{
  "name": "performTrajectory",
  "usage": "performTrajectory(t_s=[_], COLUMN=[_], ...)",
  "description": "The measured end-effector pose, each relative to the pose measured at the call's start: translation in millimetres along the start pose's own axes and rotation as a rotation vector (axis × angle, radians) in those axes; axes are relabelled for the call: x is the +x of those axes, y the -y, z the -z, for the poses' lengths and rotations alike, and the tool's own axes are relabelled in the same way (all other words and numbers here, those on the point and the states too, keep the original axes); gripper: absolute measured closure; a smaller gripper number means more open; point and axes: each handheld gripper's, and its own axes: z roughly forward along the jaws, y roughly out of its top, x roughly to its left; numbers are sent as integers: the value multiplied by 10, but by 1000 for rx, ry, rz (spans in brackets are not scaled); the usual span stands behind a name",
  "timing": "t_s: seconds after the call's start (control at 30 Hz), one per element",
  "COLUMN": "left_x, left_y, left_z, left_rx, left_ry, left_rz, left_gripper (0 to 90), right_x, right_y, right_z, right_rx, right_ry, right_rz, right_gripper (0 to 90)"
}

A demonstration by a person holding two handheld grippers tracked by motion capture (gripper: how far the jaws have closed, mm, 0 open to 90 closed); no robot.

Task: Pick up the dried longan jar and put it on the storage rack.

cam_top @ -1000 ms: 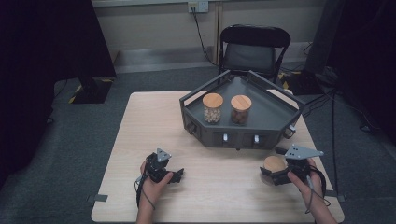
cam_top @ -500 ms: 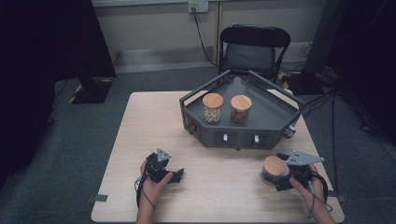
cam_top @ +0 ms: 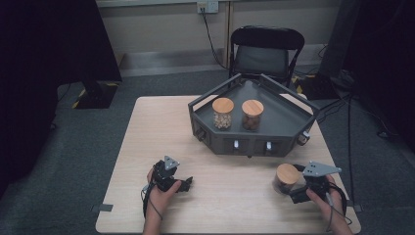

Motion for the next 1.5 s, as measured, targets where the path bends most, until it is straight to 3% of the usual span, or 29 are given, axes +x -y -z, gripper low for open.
performTrajectory(t_s=[0.53, 0.73, 1.1, 1.5], left_x=[0, 0, 1, 0], left_y=[0, -1, -1, -1], left_z=[0, 0, 0, 0], left_rx=[0, 0, 0, 0], left_ry=[0, 0, 0, 0], left_rz=[0, 0, 0, 0], left_gripper=[2, 2, 2, 2], right_x=[-1, 39, 37, 5], right_y=[40, 31, 24, 18], right_z=[35, 40, 39, 10], right_rx=[46, 101, 155, 180], right_ry=[11, 38, 54, 52], right_rz=[19, 49, 62, 49], right_gripper=[14, 14, 14, 1])
